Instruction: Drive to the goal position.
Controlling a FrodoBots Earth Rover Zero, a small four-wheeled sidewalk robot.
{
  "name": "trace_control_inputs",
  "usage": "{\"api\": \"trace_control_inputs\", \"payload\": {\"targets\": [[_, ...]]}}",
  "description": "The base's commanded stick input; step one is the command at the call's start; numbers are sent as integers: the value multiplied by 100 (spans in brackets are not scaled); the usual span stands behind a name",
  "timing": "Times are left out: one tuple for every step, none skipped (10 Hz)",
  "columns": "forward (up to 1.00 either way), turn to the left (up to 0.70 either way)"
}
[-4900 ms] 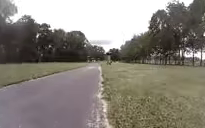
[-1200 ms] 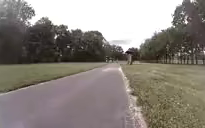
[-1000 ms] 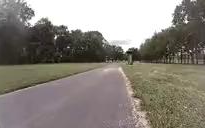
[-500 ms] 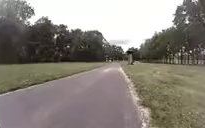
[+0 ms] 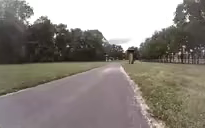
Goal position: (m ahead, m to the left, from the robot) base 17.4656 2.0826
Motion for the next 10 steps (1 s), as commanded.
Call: {"api": "trace_control_inputs", "payload": {"targets": [[70, 0], [70, 0], [70, 0], [70, 0], [70, 0], [70, 0], [70, 0], [70, 0], [70, 0], [70, 0]]}}
